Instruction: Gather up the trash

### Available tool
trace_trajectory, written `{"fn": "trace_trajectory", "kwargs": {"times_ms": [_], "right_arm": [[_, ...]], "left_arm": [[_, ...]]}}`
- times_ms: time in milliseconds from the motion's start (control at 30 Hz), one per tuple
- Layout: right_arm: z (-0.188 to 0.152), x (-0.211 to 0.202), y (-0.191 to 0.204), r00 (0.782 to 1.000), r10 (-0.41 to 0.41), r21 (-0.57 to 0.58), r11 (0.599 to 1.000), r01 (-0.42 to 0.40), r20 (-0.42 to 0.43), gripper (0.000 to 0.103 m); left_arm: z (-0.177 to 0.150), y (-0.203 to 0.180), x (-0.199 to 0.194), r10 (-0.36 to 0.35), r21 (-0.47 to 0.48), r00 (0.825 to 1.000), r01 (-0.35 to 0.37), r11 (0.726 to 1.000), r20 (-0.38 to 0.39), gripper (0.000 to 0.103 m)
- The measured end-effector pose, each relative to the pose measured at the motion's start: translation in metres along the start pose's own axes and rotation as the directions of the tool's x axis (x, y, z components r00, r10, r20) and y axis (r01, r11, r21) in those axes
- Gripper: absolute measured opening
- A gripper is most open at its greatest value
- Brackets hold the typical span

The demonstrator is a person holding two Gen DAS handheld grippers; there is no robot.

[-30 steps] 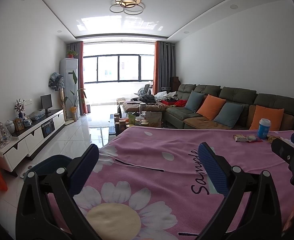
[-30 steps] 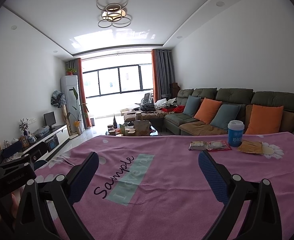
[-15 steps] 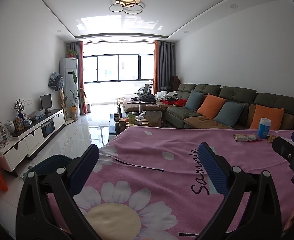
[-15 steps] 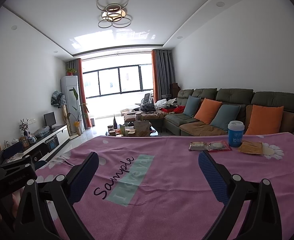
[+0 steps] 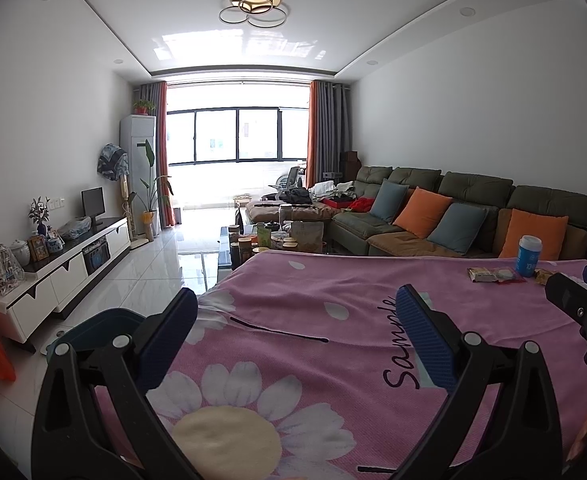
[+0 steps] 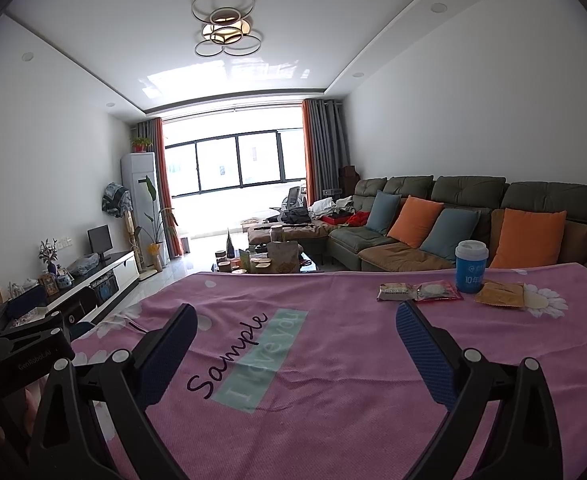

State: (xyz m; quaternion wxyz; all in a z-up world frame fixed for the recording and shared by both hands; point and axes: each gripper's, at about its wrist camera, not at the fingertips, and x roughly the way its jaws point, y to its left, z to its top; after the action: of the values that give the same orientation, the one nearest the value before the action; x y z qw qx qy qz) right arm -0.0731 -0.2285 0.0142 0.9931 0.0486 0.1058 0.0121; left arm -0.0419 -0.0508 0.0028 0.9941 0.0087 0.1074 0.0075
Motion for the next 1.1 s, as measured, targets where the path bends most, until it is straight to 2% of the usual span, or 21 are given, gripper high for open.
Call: {"fn": "trace_trajectory", "kwargs": {"times_ms": [867,1033,1100], "right_arm": [[-0.004,0.000,-0.003,1.000,-0.004,0.013,1.000,0.004,-0.004,0.096],[-0.005,0.005,-0.011,1.000,-0.013,0.014,1.000,0.013,-0.021,0.096],[-0.004,0.010,-0.018,0.998,-0.021,0.016,1.000,0.022,-0.054,0.096]], "left_arm": [[-0.001,0.000,0.004,-0.013,0.011,1.000,0.014,1.000,-0.024,0.097],[0.001,0.001,0.020,-0.020,0.014,0.993,0.022,1.000,-0.114,0.097],[0.002,0.003,0.038,-0.048,0.017,0.981,0.052,0.999,-0.189,0.097]]}}
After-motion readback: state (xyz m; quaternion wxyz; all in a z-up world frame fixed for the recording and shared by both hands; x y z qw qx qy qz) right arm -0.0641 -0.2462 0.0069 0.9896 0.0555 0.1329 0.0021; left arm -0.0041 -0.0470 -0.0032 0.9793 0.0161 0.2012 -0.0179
